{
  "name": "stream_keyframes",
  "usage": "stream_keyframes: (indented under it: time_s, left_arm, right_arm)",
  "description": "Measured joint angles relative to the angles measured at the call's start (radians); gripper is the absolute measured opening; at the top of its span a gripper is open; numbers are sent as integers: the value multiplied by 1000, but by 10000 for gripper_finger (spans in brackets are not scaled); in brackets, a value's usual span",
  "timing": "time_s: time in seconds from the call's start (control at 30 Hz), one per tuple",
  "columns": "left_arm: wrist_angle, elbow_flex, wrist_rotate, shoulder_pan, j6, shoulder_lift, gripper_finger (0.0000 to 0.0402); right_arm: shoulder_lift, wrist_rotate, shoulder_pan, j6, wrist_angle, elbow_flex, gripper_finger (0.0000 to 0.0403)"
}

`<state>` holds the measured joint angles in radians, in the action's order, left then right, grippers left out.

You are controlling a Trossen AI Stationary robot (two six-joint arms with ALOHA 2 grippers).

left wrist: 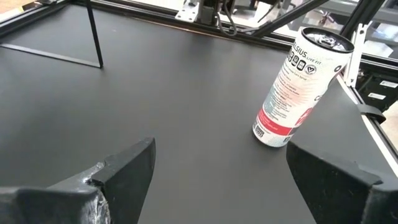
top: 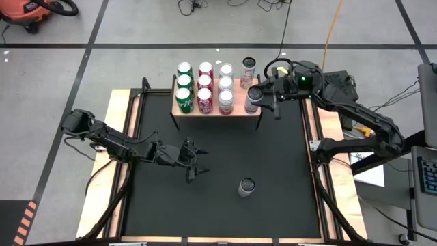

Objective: Place canned beverage on shelf
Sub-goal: Put the top white soda can on the shelf aligned with the other white soda can

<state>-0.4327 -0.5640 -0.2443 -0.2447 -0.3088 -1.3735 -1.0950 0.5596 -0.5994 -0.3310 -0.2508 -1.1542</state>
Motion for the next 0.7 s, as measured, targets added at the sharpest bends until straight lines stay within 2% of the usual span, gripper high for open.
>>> stream_keyframes:
  time_s: [0.23,0.5,0.7]
  left_arm:
    - [5,0,0,0,9,-1,358]
    - [12,0,0,0,37,-1,358]
    - [28,0,4,0,84,-1,358]
  right_arm:
    - [-70,103,-70,-22,39,2,235]
    - [-119,280,-184,-22,58,2,235]
    - [-144,288,-237,-39,61,2,235]
